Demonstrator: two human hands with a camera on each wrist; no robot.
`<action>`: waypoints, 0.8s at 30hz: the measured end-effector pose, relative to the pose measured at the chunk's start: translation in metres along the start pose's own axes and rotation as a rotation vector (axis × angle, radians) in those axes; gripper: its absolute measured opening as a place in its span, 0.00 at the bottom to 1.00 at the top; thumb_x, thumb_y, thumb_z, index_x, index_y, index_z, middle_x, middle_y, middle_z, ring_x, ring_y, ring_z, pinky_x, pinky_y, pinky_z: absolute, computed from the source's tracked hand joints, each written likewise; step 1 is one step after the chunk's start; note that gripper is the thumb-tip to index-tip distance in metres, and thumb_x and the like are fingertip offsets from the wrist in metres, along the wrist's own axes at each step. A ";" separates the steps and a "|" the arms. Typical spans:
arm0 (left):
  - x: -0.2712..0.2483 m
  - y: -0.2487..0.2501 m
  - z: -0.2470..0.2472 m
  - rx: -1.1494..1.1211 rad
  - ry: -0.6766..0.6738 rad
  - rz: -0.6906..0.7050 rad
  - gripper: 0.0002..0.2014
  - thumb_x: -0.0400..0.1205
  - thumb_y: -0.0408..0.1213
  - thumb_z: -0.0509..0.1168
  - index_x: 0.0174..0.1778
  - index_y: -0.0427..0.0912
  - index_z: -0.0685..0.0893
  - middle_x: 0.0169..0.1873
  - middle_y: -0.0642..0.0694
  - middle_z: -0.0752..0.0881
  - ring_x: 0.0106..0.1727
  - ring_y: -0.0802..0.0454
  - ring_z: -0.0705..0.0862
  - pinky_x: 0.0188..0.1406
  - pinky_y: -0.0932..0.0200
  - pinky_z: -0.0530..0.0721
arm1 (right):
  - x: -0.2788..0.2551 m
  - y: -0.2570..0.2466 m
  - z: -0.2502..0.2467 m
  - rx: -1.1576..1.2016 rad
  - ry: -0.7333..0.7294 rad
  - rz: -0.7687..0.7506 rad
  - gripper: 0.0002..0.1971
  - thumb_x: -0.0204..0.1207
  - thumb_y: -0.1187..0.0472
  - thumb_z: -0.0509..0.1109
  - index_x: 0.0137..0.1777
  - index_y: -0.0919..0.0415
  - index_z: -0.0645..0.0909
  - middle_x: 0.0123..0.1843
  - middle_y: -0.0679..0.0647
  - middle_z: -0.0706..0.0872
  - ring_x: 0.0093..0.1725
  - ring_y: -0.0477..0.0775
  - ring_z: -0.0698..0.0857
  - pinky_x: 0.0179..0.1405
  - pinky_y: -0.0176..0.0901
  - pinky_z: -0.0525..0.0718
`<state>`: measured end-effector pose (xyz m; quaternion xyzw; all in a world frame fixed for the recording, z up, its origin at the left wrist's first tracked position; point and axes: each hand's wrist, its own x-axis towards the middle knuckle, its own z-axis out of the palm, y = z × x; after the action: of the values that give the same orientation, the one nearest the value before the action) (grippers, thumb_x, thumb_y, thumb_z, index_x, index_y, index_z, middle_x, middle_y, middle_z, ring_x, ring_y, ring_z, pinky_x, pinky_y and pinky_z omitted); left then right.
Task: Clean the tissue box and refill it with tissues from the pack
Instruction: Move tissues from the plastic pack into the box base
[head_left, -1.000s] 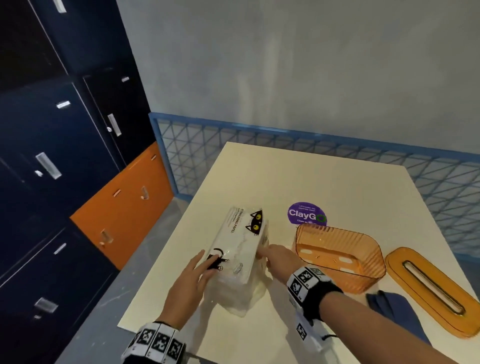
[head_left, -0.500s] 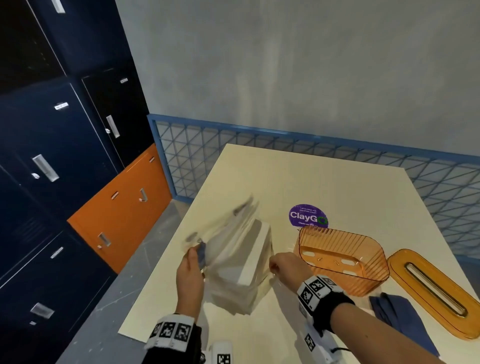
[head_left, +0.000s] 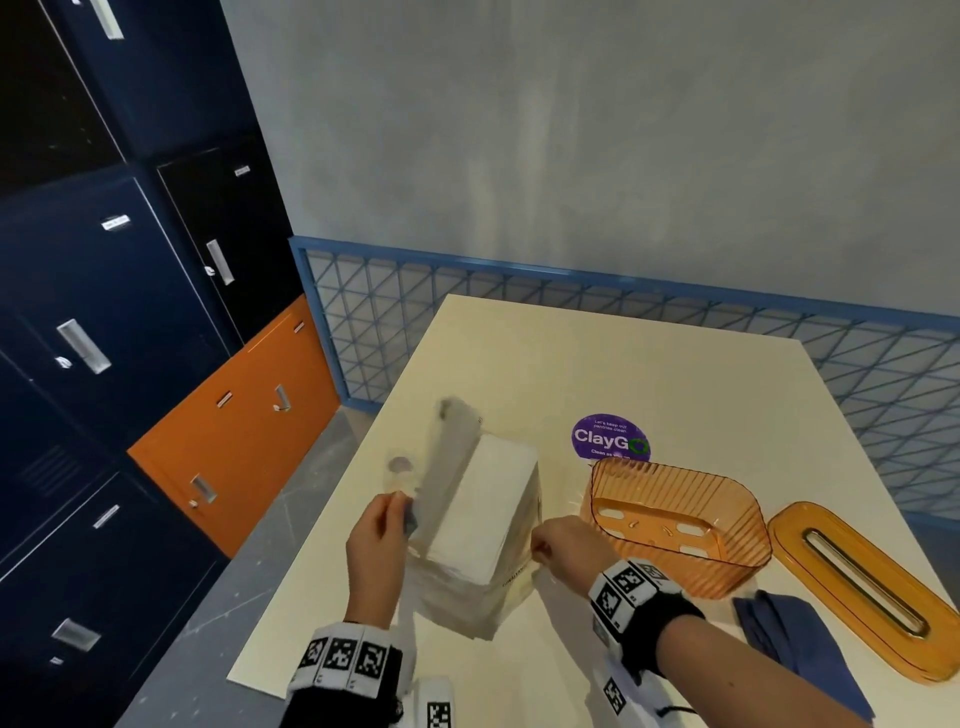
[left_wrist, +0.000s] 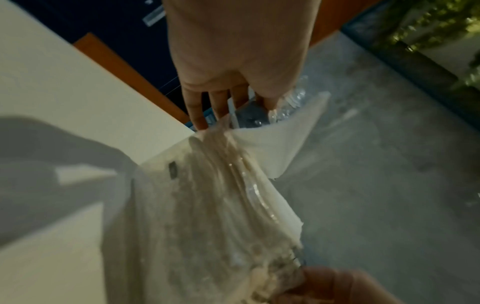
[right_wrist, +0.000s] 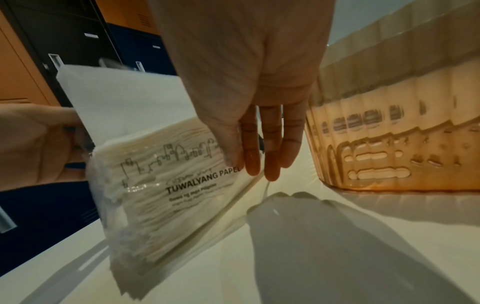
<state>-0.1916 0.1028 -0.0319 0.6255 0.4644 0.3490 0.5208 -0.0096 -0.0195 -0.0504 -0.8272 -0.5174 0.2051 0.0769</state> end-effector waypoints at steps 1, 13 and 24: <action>-0.003 0.000 0.000 0.016 -0.029 0.039 0.13 0.85 0.34 0.58 0.37 0.40 0.82 0.36 0.43 0.86 0.40 0.49 0.81 0.44 0.55 0.79 | 0.000 0.000 0.000 -0.003 0.003 -0.002 0.12 0.78 0.66 0.60 0.51 0.63 0.85 0.53 0.59 0.88 0.53 0.57 0.85 0.51 0.44 0.81; 0.025 -0.033 -0.004 -0.113 0.213 -0.423 0.14 0.84 0.35 0.54 0.35 0.38 0.77 0.38 0.37 0.80 0.45 0.40 0.80 0.52 0.40 0.84 | -0.001 0.001 0.003 0.001 0.021 0.020 0.12 0.80 0.61 0.60 0.54 0.63 0.85 0.54 0.60 0.88 0.53 0.58 0.86 0.49 0.47 0.82; 0.033 -0.050 -0.009 -0.237 0.174 -0.718 0.16 0.83 0.33 0.54 0.29 0.35 0.73 0.30 0.34 0.82 0.26 0.44 0.79 0.30 0.52 0.82 | -0.005 0.002 0.007 0.007 0.040 0.025 0.13 0.82 0.61 0.59 0.50 0.66 0.84 0.51 0.63 0.88 0.52 0.59 0.86 0.43 0.41 0.73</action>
<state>-0.2003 0.1379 -0.0803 0.3267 0.6526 0.2478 0.6372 -0.0132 -0.0249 -0.0565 -0.8372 -0.5047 0.1914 0.0877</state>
